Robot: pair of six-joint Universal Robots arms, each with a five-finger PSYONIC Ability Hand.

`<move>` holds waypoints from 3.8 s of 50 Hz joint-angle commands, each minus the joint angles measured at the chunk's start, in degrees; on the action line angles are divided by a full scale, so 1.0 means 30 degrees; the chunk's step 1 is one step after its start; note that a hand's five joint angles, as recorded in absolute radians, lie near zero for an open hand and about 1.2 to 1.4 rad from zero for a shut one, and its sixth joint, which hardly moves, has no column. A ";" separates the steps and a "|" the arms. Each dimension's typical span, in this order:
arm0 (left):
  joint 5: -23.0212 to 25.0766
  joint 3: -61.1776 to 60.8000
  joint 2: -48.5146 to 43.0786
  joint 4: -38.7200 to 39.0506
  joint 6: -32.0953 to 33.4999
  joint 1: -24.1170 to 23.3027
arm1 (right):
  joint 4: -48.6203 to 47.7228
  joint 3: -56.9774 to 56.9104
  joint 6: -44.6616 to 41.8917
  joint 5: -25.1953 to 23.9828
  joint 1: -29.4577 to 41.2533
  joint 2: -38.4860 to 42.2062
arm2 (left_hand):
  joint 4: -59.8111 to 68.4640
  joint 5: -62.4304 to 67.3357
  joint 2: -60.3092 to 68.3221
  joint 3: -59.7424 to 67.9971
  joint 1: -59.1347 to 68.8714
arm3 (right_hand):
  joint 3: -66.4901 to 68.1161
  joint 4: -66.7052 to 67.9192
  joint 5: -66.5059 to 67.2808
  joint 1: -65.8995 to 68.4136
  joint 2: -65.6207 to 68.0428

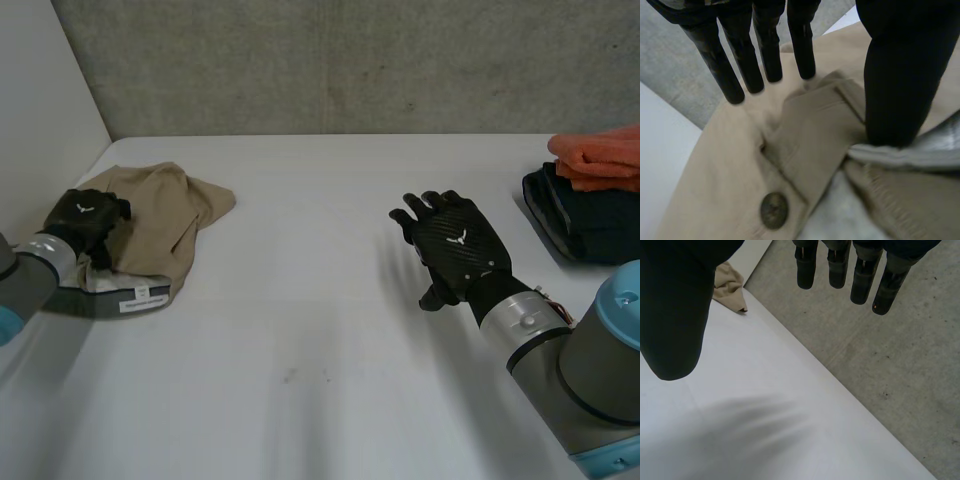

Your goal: Fold the laundry.

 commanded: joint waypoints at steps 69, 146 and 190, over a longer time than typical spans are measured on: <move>-0.3920 -0.3987 0.3815 -0.0727 -0.1355 -0.7438 | 1.3370 -0.5853 0.7622 0.3002 0.4515 0.0628 | -0.4116 -0.4113 -0.4109 -0.4066 -0.4582 | -0.0771 -0.1215 -0.1292 -0.0570 -0.0955; -0.9396 -0.5921 0.8794 -0.3832 -0.4841 -1.1979 | 1.2021 -0.6122 -0.3828 0.2867 -0.0722 -0.0828 | -0.1199 -0.1195 -0.1191 -0.1148 -0.1664 | 2.2562 2.2118 2.2041 2.2763 2.2379; -0.7840 0.9577 0.1466 0.7765 -0.0828 -1.1276 | 0.1069 -1.9944 -0.5292 0.5443 -0.0635 0.4734 | 1.7185 1.7188 1.7192 1.7235 1.6719 | 2.2562 2.2118 2.2041 2.2763 2.2379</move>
